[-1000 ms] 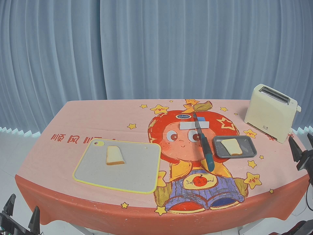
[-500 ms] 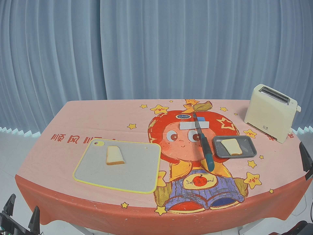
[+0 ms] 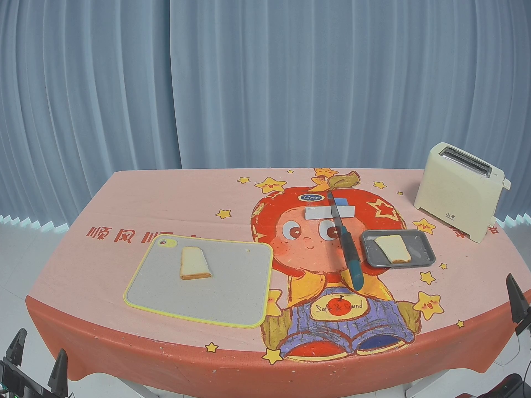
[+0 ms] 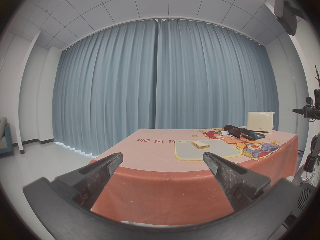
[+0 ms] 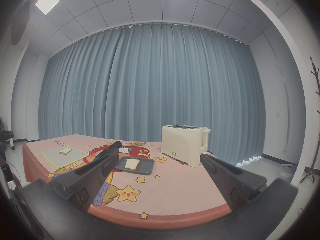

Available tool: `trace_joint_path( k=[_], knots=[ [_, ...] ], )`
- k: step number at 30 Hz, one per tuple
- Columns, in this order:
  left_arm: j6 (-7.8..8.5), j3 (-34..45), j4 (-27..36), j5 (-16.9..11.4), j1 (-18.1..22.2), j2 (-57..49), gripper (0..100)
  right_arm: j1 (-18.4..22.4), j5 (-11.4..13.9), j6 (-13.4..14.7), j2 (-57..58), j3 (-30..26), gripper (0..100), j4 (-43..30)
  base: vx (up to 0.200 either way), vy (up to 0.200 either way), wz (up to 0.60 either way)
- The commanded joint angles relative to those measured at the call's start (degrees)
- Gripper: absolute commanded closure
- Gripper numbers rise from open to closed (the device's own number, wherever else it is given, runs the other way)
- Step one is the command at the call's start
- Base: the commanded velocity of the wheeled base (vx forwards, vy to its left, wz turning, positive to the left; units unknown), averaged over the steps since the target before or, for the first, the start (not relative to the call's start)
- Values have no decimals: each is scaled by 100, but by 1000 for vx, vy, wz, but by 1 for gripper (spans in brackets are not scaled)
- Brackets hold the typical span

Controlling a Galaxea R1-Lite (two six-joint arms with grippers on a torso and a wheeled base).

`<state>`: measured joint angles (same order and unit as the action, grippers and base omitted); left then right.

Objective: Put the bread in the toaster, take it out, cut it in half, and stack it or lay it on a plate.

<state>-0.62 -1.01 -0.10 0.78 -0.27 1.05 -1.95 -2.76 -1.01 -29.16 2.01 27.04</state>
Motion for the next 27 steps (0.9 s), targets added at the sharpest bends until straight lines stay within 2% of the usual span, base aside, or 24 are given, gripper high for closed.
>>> trace_joint_path(
  k=[1,7,12,15,20,25,27],
  knots=[
    [1,101,1,1,0,9,0,-7,38,-4,385,-52,0,-173,0,0,0],
    [-8,101,-8,1,0,9,0,-16,205,-4,921,-192,0,-911,0,0,0],
    [-8,101,-8,1,0,9,0,-25,372,-4,1721,-201,0,-2168,0,0,0],
    [1,101,1,1,0,9,0,-104,557,-31,2336,-140,0,-2792,0,0,0],
    [-8,101,-8,1,0,9,0,-130,495,119,2538,-157,0,-2809,0,0,0],
    [1,101,-8,1,0,9,0,257,478,215,2767,-157,0,-2801,0,0,0],
    [-8,101,1,1,0,9,0,257,460,233,2775,-157,0,-2801,0,0,0]
  ],
)
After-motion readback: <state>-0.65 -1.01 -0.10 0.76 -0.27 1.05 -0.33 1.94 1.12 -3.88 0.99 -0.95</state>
